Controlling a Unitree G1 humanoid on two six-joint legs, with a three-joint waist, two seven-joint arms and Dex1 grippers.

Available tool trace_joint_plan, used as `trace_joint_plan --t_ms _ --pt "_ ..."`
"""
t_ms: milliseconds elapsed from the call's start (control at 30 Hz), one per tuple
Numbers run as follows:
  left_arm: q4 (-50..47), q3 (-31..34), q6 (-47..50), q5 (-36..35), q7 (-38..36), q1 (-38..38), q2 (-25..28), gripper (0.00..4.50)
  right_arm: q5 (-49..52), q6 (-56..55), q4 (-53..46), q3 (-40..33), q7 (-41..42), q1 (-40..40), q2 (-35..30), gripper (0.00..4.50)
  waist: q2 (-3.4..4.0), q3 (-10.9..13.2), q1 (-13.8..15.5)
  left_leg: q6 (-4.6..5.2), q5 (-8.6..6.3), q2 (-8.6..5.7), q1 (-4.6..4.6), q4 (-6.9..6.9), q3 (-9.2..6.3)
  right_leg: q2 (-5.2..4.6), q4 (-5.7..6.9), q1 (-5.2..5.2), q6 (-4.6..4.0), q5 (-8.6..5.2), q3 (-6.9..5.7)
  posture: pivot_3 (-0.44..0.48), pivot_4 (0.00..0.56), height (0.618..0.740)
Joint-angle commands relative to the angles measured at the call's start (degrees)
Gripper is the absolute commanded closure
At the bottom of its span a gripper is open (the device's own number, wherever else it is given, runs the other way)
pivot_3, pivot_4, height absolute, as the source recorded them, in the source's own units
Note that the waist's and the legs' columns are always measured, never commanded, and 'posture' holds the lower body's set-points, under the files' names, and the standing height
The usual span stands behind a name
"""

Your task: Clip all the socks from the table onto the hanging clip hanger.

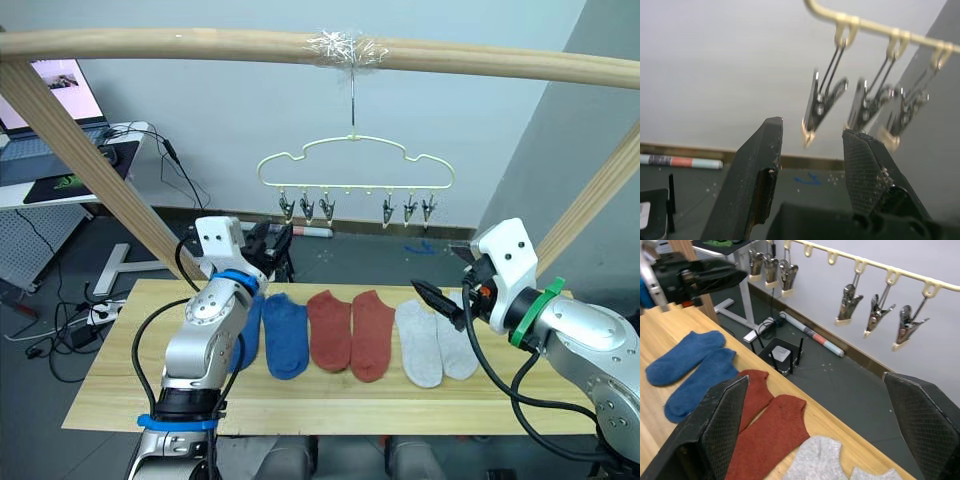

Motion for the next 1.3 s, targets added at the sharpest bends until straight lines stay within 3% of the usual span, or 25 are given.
trace_joint_plan --t_ms 33,567,1300 --pt "0.19 0.24 0.54 0.61 1.13 -3.18 -0.18 2.36 1.25 -0.14 -1.78 -0.76 -1.15 -0.72 -0.48 0.00 0.00 0.00 -0.02 0.00 0.00 0.00 0.00 0.00 0.00 0.00 0.00 0.00 0.01 0.00 -0.01 0.004 0.179 0.740" --pt "8.31 0.58 -0.83 2.31 3.10 -8.49 -1.27 2.36 4.79 -0.81 -4.42 2.31 -6.97 -0.19 2.35 0.00 0.00 0.00 -0.46 0.00 0.00 0.00 0.00 0.01 0.00 0.01 0.00 0.00 0.04 0.01 -0.01 -0.027 0.184 0.740" --pt "10.66 1.79 -1.49 1.69 4.15 -11.68 -2.56 2.36 8.31 -1.06 -5.95 2.47 -11.85 1.85 2.50 0.00 0.00 0.01 -1.53 0.00 0.00 0.00 0.00 0.01 0.00 0.01 0.00 0.00 0.05 0.01 0.01 -0.042 0.188 0.740"
